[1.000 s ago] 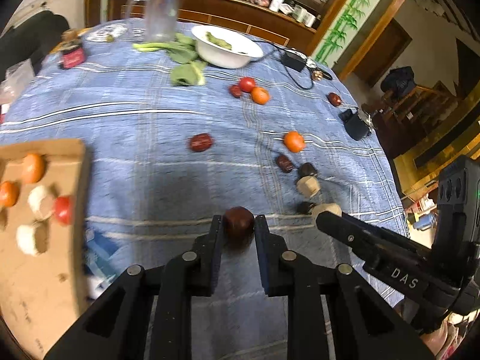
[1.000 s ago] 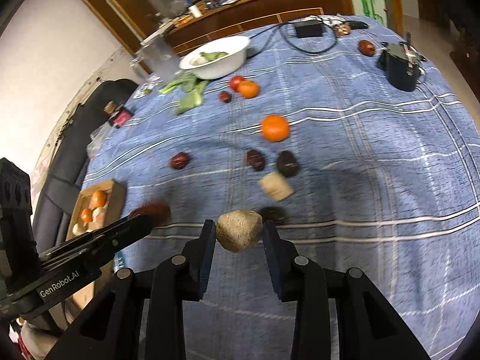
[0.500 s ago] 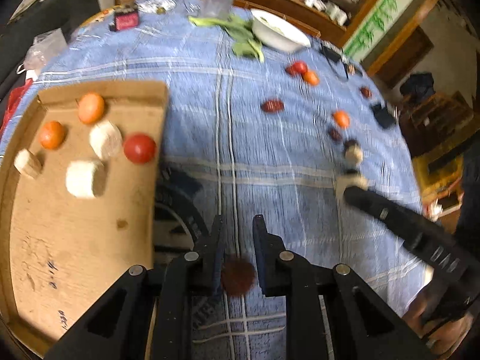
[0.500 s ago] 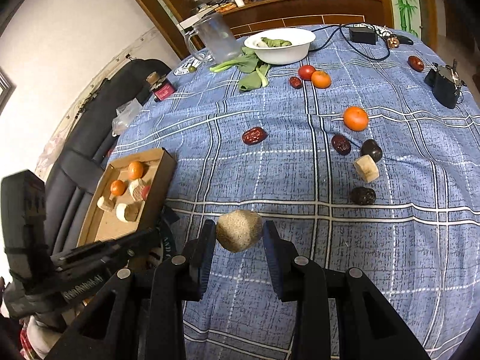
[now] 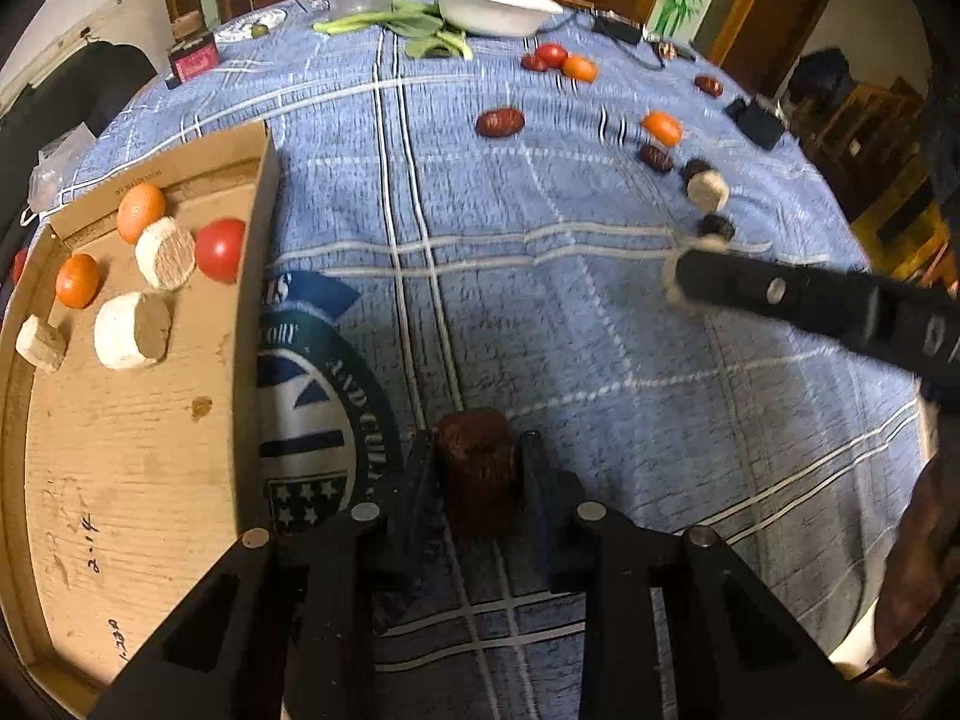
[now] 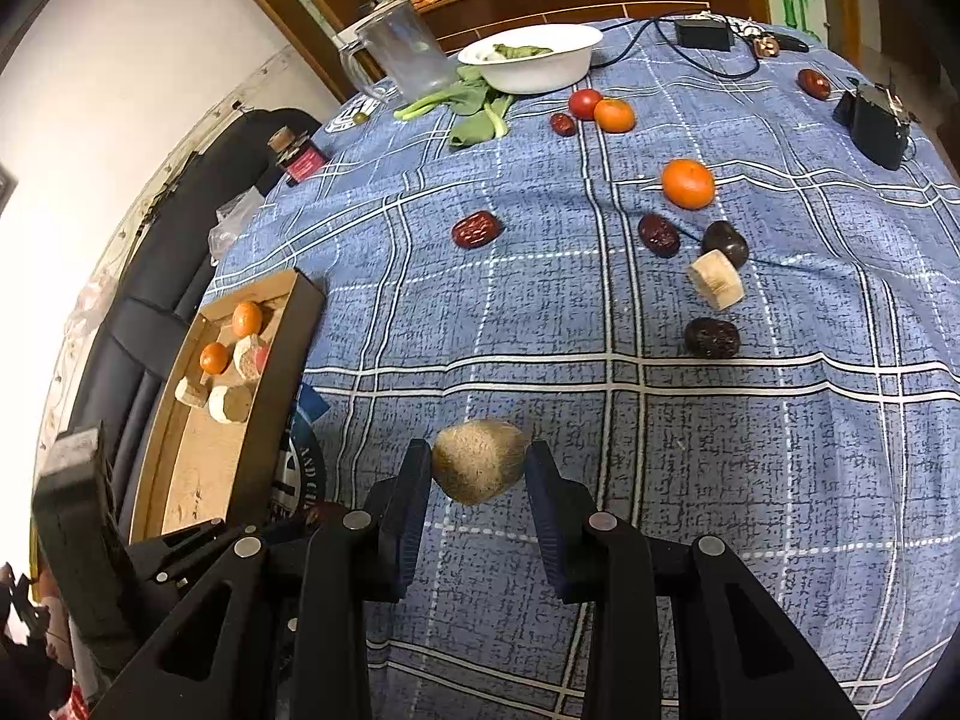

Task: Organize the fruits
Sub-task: 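Carry the red date and tan chunk into the box and open both grippers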

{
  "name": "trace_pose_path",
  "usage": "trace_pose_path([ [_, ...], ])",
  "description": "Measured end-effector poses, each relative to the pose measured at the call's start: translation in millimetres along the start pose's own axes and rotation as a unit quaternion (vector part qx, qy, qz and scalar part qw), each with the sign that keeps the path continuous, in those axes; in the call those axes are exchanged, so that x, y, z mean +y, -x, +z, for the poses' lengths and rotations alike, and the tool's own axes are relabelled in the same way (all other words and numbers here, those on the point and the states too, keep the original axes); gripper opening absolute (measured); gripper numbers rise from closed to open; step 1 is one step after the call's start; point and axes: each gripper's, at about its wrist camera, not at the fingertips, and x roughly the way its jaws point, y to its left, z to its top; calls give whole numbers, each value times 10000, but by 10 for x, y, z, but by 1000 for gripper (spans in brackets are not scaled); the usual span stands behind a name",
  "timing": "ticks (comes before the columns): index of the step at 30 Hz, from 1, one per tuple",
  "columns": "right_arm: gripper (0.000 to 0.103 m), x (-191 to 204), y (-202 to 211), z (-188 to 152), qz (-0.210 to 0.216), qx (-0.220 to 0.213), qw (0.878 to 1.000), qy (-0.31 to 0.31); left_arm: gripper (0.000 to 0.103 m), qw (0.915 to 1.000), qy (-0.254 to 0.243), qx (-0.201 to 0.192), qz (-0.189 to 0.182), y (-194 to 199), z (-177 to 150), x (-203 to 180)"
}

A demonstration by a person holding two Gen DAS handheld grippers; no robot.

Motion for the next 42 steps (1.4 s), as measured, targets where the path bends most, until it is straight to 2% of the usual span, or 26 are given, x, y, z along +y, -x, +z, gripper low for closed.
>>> trace_pose_path([
  [7,35,210,-20,11,195,10,9996,185,26,9991,324,-231,-158,273,91,178],
  [11,35,534,-98,24,443,48,9982,407,26,9974,624,-362,69,475,102,525],
  [16,36,1056,-275,15,756,196,9939,777,26,9914,1071,-481,584,688,40,1136],
  [20,36,1523,-515,-47,854,427,9879,1225,26,9854,1428,-343,856,705,-53,1629],
  [25,36,1873,-856,-108,852,777,9821,1488,27,9830,1584,-165,909,588,-126,1949],
  [31,36,2038,-1139,-181,624,915,9808,1605,27,9843,1563,-29,816,458,-172,2041],
  [42,37,2127,-1298,-162,353,830,9799,1781,28,9830,1649,-35,805,459,-145,2134],
])
